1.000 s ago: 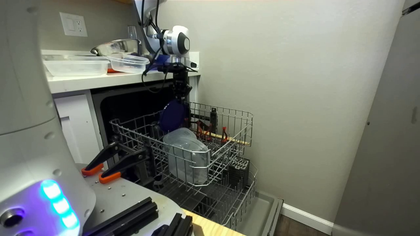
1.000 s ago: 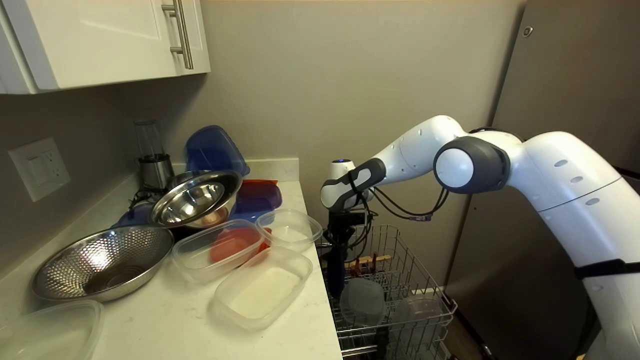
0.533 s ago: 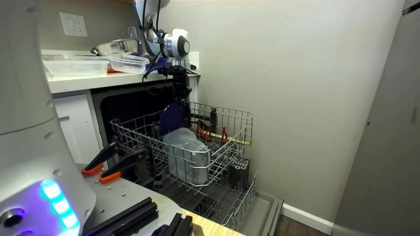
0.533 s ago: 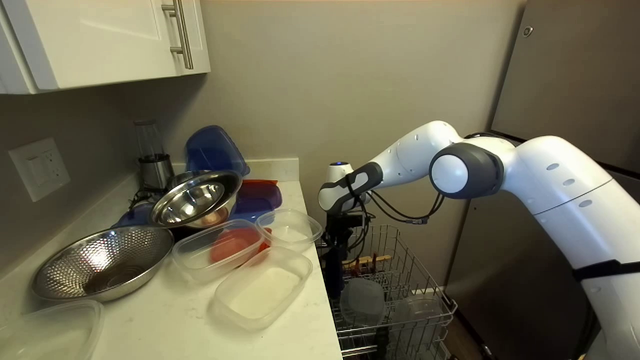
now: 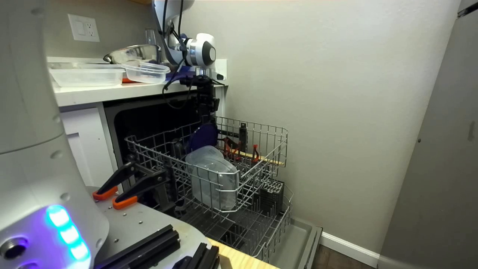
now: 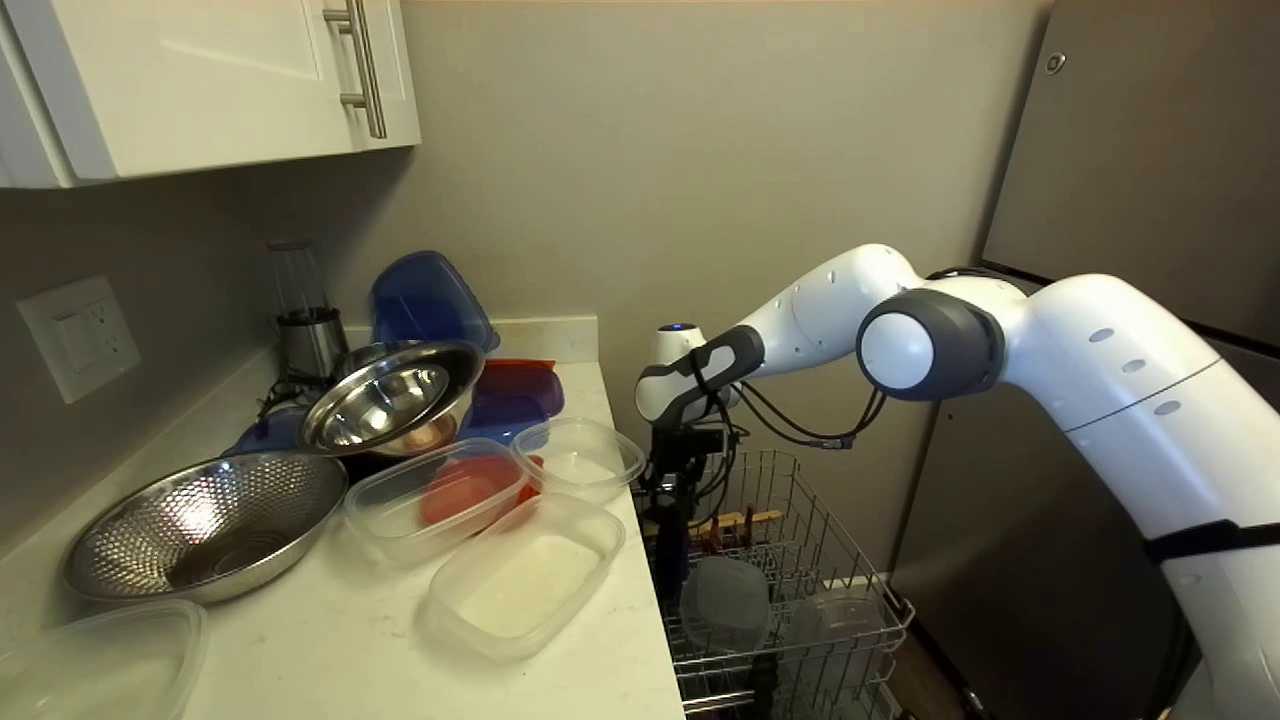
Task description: Put the purple lid in the dishwasher
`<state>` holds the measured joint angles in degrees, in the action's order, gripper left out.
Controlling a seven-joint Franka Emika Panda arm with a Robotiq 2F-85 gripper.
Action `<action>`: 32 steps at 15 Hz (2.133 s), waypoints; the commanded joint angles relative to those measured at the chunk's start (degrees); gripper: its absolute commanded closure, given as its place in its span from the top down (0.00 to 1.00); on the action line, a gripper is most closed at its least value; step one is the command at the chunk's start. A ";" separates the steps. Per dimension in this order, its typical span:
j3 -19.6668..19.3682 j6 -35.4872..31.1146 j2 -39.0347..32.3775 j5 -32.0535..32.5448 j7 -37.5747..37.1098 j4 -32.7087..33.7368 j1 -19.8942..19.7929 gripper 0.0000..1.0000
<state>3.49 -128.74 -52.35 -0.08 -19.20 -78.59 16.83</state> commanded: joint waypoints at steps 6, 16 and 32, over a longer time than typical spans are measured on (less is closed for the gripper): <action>-0.20 0.16 0.07 0.42 1.40 0.72 0.30 1.00; -2.35 2.09 5.58 3.94 -0.28 -1.63 2.59 1.00; -4.17 3.26 15.10 10.49 -2.55 -4.50 3.13 1.00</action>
<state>-1.48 -125.76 -37.16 9.85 -21.41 -83.37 20.53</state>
